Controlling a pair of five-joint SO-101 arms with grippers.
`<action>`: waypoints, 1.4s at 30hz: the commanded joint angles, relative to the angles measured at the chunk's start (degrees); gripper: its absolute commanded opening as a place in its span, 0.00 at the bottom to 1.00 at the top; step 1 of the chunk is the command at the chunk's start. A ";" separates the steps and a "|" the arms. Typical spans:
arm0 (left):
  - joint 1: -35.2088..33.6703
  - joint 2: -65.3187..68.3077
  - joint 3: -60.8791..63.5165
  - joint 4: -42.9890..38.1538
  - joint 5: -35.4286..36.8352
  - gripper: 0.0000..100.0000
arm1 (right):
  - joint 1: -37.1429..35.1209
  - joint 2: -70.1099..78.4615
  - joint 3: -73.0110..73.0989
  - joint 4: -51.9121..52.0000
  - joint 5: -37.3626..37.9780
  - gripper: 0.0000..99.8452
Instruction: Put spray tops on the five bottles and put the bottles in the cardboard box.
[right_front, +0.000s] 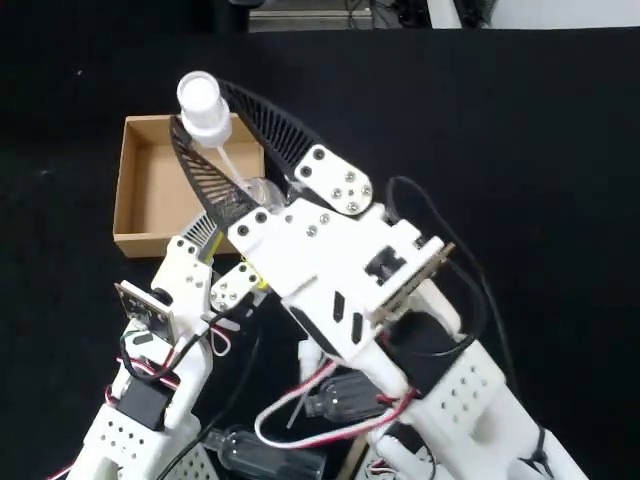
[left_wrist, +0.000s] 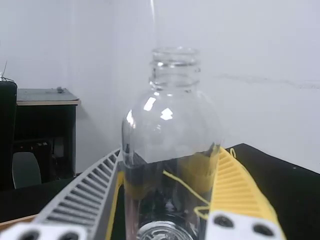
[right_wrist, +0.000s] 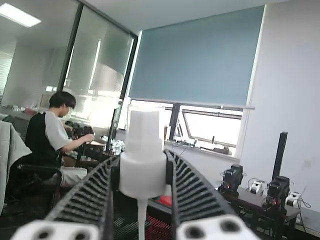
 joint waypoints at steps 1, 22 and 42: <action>-0.48 -0.62 1.27 -1.05 0.44 0.24 | -0.35 -6.29 0.22 3.34 0.79 0.01; -0.40 -0.62 1.27 -1.05 0.53 0.24 | -0.35 -15.87 12.88 11.43 0.35 0.15; -0.48 -0.62 1.27 -1.05 0.53 0.24 | 44.04 -16.04 -0.40 56.88 0.26 0.14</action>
